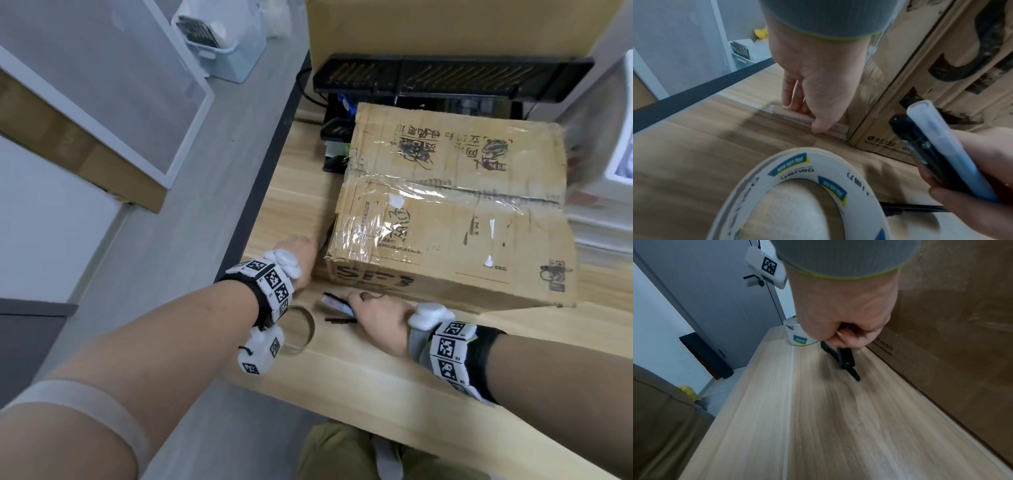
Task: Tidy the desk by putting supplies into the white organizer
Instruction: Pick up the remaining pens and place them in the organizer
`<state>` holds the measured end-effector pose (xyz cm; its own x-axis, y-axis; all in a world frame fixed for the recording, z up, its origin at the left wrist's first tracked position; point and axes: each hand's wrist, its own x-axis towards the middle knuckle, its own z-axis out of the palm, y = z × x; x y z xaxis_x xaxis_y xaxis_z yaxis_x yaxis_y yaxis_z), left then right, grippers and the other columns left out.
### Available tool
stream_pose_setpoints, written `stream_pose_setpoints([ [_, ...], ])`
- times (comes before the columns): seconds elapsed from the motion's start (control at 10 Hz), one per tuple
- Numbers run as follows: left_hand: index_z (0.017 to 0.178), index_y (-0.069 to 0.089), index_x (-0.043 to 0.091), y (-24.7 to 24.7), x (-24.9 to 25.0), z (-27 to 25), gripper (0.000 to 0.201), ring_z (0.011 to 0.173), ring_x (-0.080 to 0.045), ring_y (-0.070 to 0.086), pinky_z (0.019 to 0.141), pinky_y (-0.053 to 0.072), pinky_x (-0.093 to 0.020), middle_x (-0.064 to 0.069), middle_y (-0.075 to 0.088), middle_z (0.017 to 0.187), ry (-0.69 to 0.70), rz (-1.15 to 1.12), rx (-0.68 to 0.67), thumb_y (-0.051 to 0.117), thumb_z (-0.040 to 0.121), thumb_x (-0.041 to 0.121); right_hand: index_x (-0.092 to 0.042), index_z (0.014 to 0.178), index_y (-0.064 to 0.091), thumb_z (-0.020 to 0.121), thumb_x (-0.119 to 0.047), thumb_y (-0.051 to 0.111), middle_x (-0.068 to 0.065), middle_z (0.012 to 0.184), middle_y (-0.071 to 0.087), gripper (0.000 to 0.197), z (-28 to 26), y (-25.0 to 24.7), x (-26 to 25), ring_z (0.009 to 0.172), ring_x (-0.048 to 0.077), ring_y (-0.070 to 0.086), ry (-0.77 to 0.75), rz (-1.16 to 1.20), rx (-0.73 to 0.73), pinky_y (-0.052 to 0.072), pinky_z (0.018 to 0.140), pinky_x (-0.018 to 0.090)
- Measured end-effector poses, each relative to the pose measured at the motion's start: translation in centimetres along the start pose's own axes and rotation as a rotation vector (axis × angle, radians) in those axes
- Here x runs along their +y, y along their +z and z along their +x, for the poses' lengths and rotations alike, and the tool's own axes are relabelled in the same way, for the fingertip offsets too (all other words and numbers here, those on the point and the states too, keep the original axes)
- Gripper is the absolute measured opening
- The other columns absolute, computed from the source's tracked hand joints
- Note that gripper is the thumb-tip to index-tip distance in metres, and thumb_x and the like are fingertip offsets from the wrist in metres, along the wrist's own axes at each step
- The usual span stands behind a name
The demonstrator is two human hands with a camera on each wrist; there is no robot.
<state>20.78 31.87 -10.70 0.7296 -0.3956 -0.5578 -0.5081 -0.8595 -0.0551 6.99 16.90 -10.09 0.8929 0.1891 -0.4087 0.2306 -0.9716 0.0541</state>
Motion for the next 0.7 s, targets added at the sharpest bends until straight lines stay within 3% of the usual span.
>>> stream_pose_setpoints([
  [0.1,0.119,0.059,0.01,-0.3,0.1,-0.5,0.027,0.09,-0.029,0.061,0.074,0.049,-0.031,-0.01,0.06,0.098,-0.017,-0.015,-0.011,0.059,0.094,0.02,-0.018,0.076,0.066,0.037,-0.027,0.091,-0.003,0.047,0.053,0.047,-0.5,0.6,0.3,0.026,0.019,0.046,-0.039,0.017,-0.021,-0.002,0.05,0.016],
  [0.2,0.114,0.06,0.033,0.1,0.9,-0.2,0.036,0.074,-0.048,0.033,0.042,0.022,-0.016,-0.021,0.037,0.081,-0.233,0.288,0.249,0.026,0.105,0.023,-0.015,0.091,0.06,0.057,-0.027,0.087,0.001,0.061,0.059,0.045,-0.7,0.7,0.5,0.037,0.025,0.055,-0.08,-0.013,-0.098,0.005,0.043,0.019],
  [0.3,0.137,0.045,0.012,5.2,-2.1,6.3,0.053,0.106,-0.056,0.031,0.072,0.048,-0.012,-0.037,0.028,0.1,-1.105,0.247,0.835,0.001,0.108,0.015,-0.013,0.108,0.05,0.083,-0.024,0.07,0.005,0.083,0.063,0.034,-1.1,0.4,0.7,0.059,0.03,0.065,-0.106,-0.018,-0.106,0.02,0.04,0.026],
  [0.4,0.079,0.042,0.006,8.4,-3.3,7.4,0.068,0.056,-0.018,0.033,0.052,0.038,-0.024,-0.015,0.027,0.078,-0.942,0.282,0.87,-0.025,0.089,0.012,-0.011,0.116,0.043,0.094,-0.018,0.054,0.008,0.098,0.061,0.025,-1.5,-0.1,0.9,0.076,0.033,0.067,-0.15,0.015,-0.149,0.036,0.051,0.032],
  [0.5,0.092,0.048,0.014,0.8,0.6,-0.1,0.035,0.054,-0.011,0.036,0.048,0.022,-0.014,-0.004,0.032,0.072,-0.334,-0.128,-0.017,0.014,0.096,0.019,-0.011,0.105,0.049,0.089,-0.027,0.06,0.007,0.082,0.063,0.025,-2.1,-1.1,1.0,0.062,0.031,0.065,-0.115,0.026,-0.144,0.041,0.051,0.031],
  [0.6,0.129,0.048,0.004,-0.8,0.4,-0.5,0.036,0.1,-0.027,0.064,0.078,0.05,-0.03,-0.011,0.06,0.114,-0.199,-0.263,0.023,0.057,0.095,0.01,-0.007,0.113,0.041,0.097,-0.023,0.04,0.011,0.092,0.065,0.023,-2.2,-0.7,1.1,0.076,0.031,0.066,-0.172,0.041,-0.127,0.032,0.054,0.03],
  [0.7,0.128,0.047,0.0,-2.0,0.9,0.5,0.029,0.101,-0.025,0.066,0.08,0.051,-0.032,-0.013,0.063,0.117,-0.291,-0.239,0.062,0.05,0.1,0.005,-0.007,0.118,0.041,0.098,-0.024,0.036,0.011,0.091,0.067,0.027,-2.0,0.0,1.7,0.075,0.028,0.065,-0.201,0.037,-0.074,0.025,0.051,0.027],
])
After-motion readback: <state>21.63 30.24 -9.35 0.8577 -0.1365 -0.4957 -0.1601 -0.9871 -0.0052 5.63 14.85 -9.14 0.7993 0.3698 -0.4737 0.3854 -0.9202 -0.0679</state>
